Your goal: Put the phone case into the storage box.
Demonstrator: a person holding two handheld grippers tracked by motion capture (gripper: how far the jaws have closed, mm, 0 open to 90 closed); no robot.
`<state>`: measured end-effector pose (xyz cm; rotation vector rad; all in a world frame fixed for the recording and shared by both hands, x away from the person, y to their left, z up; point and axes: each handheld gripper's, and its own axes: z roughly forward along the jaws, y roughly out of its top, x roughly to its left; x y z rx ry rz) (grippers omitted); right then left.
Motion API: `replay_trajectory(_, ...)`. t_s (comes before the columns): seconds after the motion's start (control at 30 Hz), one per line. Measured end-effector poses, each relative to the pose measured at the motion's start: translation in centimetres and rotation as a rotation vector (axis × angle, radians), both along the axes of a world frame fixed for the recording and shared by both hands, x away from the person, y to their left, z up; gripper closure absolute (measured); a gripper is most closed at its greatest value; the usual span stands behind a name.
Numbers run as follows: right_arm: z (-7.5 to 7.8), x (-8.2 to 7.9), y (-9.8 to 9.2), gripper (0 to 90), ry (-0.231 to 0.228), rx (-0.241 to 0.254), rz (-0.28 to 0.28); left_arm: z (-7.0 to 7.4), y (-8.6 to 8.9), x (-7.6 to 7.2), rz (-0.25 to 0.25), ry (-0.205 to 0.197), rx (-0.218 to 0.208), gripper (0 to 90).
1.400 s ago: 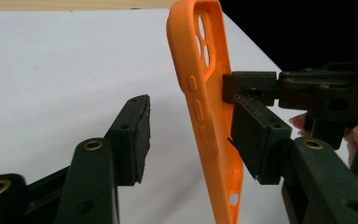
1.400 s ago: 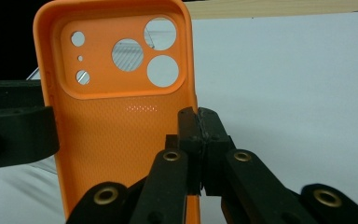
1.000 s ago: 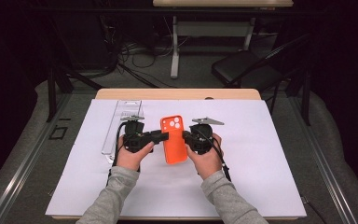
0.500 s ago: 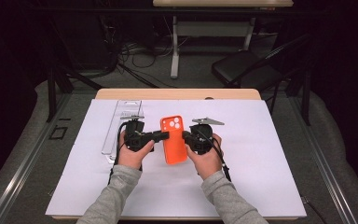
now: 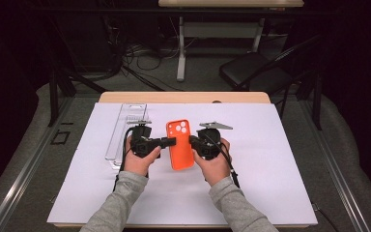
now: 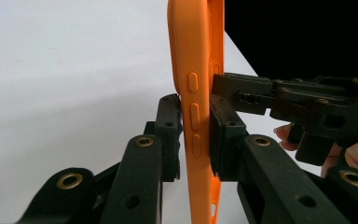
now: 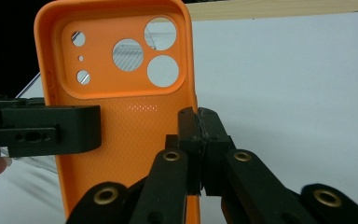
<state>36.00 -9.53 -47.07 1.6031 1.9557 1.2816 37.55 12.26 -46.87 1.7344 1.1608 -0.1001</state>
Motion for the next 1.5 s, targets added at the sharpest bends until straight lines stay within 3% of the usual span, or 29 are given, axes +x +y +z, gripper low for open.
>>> replay_trajectory(0.4,-0.01,0.01,0.0,89.1,-0.001,-0.004,0.001,-0.02,0.02,-0.05,0.015,0.027,-0.028,79.5)
replay_trajectory(1.5,-0.18,0.2,-0.16,88.1,0.01,0.017,0.02,-0.08,0.11,-0.12,0.033,0.043,-0.055,81.0)
